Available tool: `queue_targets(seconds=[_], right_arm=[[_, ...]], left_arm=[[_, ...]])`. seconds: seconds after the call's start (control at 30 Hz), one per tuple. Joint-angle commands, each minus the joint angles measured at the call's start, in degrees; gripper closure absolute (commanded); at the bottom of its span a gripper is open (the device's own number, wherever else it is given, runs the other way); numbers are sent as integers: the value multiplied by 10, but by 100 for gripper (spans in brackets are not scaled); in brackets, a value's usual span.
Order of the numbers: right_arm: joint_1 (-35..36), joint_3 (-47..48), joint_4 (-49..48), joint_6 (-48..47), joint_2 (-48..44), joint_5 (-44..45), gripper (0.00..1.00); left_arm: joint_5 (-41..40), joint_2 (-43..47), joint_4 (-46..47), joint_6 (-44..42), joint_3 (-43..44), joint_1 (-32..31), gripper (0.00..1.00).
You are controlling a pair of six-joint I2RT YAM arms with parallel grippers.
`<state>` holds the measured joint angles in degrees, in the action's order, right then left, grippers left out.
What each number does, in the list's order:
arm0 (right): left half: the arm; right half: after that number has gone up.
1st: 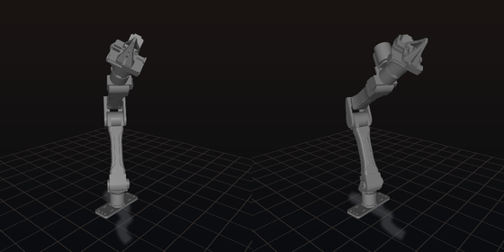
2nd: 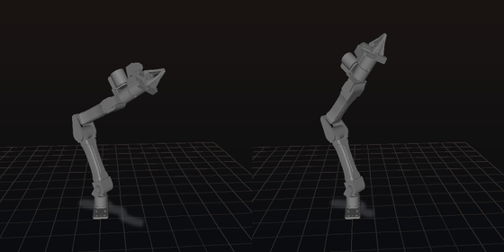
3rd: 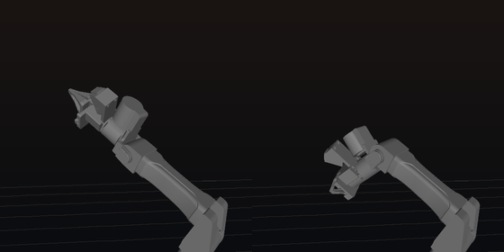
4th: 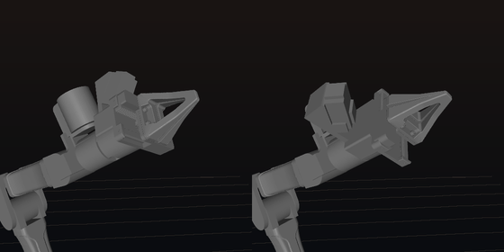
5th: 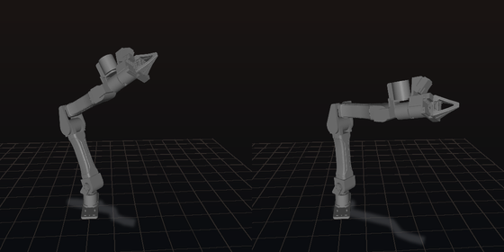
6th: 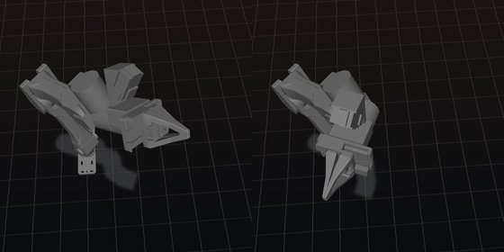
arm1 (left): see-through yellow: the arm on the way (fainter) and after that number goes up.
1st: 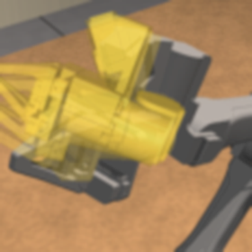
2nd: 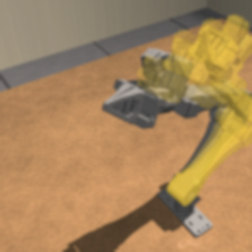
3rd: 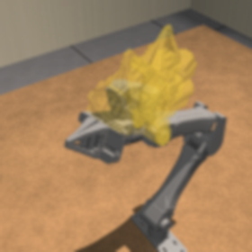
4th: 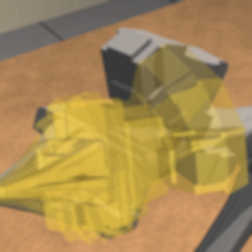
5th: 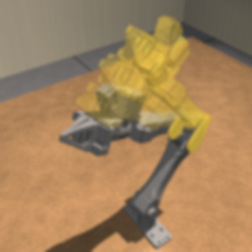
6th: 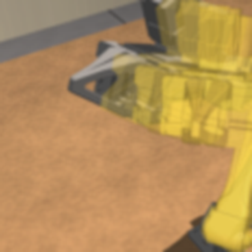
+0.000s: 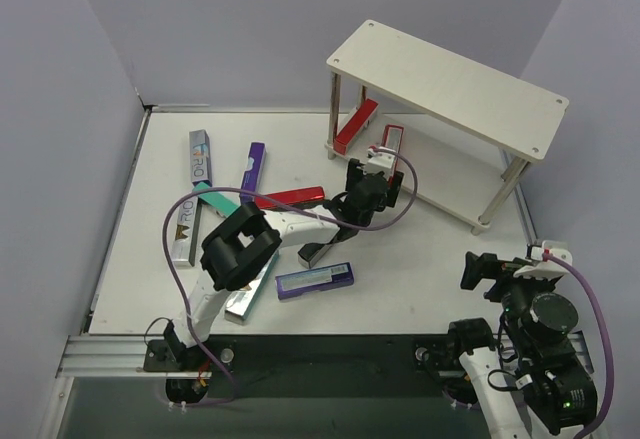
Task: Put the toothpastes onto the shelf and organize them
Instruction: Adjust the toothpaste on the shelf.
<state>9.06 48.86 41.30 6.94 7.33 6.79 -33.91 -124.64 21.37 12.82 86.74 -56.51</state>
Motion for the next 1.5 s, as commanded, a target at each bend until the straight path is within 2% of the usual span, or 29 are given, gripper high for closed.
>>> queue_targets(seconds=[0.0, 0.2, 0.53, 0.63, 0.83, 0.93, 1.17, 1.33, 1.47], right_arm=[[3, 19, -3, -16, 9, -12, 0], [3, 23, 4, -25, 15, -29, 0], [18, 9, 5, -29, 18, -28, 0], [24, 11, 5, -39, 26, -23, 0], [30, 9, 4, -47, 35, -13, 0], [32, 7, 0, -47, 39, -17, 0], [34, 4, -3, -50, 44, -18, 0], [33, 4, -5, -51, 45, -18, 0], [34, 3, -8, -53, 48, -18, 0]], left_arm=[[-17, -15, 85, -33, 34, -11, 12], [-8, -34, 108, -29, 40, -18, 12], [-68, -96, 93, -28, 103, -16, 18], [-72, -97, 98, -14, 100, -13, 24], [-45, -63, 139, 21, 50, -7, 50], [-6, -38, 146, 78, 18, 6, 58], [104, 5, 162, 233, -42, 51, 66], [183, 29, 152, 367, -70, 89, 66], [253, 27, 163, 514, -92, 113, 66]])
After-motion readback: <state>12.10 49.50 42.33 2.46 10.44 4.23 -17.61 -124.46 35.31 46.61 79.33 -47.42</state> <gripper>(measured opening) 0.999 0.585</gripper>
